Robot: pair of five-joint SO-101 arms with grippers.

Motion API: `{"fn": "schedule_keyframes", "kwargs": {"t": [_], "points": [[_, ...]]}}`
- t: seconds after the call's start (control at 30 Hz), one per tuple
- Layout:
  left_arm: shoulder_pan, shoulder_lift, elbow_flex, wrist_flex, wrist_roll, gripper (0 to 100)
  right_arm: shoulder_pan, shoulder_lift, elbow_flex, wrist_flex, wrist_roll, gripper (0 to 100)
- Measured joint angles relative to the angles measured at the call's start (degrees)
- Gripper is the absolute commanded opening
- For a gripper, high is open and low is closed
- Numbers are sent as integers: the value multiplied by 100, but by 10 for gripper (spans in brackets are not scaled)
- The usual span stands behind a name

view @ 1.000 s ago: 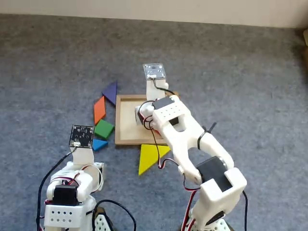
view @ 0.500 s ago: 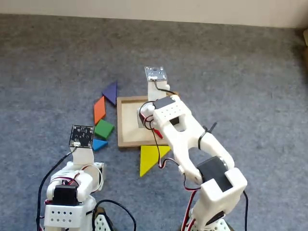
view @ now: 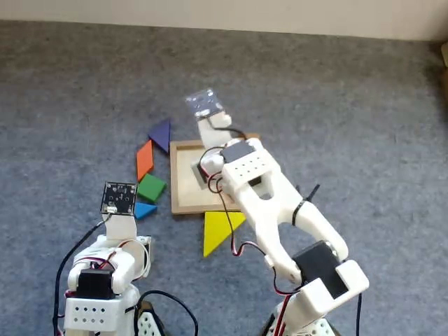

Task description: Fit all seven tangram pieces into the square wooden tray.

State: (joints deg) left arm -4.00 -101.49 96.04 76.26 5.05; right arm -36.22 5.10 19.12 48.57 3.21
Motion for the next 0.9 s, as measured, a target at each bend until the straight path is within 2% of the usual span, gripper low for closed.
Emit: {"fn": "schedule_keyframes", "kwargs": {"t": [0.17, 0.43, 0.63, 0.9], "points": [[0, 0, 0, 0, 0, 142, -9, 782, -26, 88, 44, 56], [0, 0, 0, 0, 0, 142, 176, 1275, -914, 1266, 53, 56], [0, 0, 0, 0, 0, 142, 431, 1301, -1099, 1908, 53, 56], [0, 0, 0, 0, 0, 142, 448, 1152, -1099, 2057, 237, 55]]}}
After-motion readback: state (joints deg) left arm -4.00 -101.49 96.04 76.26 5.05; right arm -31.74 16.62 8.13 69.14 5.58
